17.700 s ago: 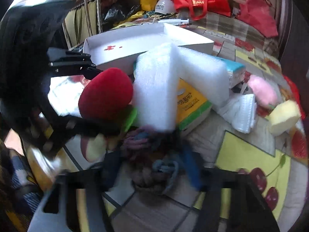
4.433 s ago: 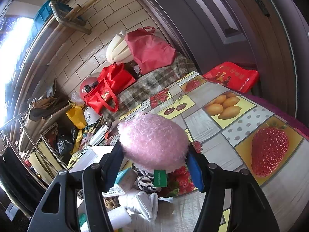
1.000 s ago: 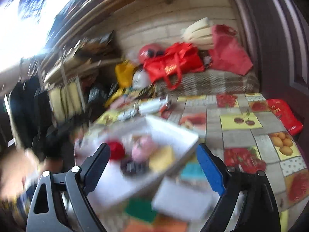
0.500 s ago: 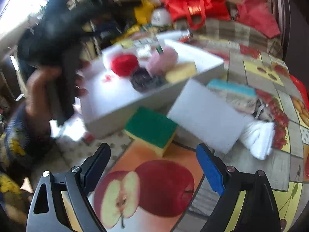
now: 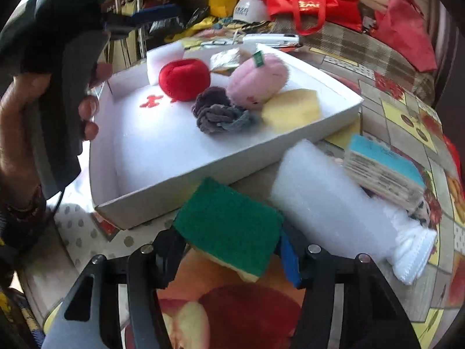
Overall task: Organize soft objects
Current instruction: 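Grasp the green scouring sponge with the right gripper, then grasp a white foam block with the left gripper while the right lifts the green sponge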
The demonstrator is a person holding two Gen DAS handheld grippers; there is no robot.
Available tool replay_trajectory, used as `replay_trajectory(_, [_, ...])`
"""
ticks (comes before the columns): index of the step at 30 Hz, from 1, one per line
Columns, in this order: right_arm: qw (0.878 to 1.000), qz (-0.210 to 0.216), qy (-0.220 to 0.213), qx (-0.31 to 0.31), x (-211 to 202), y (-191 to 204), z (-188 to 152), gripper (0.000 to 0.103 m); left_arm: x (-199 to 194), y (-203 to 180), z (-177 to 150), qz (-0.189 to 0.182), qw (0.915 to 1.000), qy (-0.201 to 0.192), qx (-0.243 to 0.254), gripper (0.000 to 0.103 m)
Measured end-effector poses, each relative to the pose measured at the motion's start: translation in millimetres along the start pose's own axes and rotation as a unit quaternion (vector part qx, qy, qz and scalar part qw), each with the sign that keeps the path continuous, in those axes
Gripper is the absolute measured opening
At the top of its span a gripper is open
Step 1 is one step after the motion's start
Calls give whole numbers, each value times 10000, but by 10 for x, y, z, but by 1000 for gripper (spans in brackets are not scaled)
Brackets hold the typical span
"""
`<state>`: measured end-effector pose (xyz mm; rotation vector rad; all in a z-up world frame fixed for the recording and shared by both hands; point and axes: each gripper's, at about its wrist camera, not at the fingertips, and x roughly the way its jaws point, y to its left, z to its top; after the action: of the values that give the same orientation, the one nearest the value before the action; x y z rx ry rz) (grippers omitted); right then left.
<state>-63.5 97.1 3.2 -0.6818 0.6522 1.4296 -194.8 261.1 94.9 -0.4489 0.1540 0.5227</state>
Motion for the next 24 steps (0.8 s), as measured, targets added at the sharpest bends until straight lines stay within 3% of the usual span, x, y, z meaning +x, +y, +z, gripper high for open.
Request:
replay_trajectory(5, [9992,-69,-89,372,-354,-273,-289,55,43,-226,-51,-319,9980,221,507,103])
replay_trajectory(8, [9951,-345,-176,908,-613,-574,-537,56,147,-474,-155,-876,9886,757,962,103])
replay_trajectory(12, [9818,-620,-378,1756,-865,-1014,-782,56,310,-1049,-511,-1565,9504,1767,2024,103])
replay_trajectory(14, [9750,-635,-504,2070,-923,-1159,-852,56,347,-1331,-702,-1465,9341,1951,2607,103])
replay_trajectory(16, [9721,-602,-560,2197,-916,-1208,-887,56,403,-1525,-842,-1205,9242,2022,3007,103])
replay_trajectory(21, [9713,-366,-531,2289,-848,-1201,-909,57,609,-1544,-982,-786,9205,2489,2909,102])
replay_trajectory(22, [9707,-331,-531,2318,-844,-1208,-915,57,631,-1541,-1017,-899,9116,2794,2876,102])
replay_trajectory(24, [9697,-283,-558,2362,-869,-1221,-943,57,531,-1568,-1063,-1031,8998,2914,3080,102])
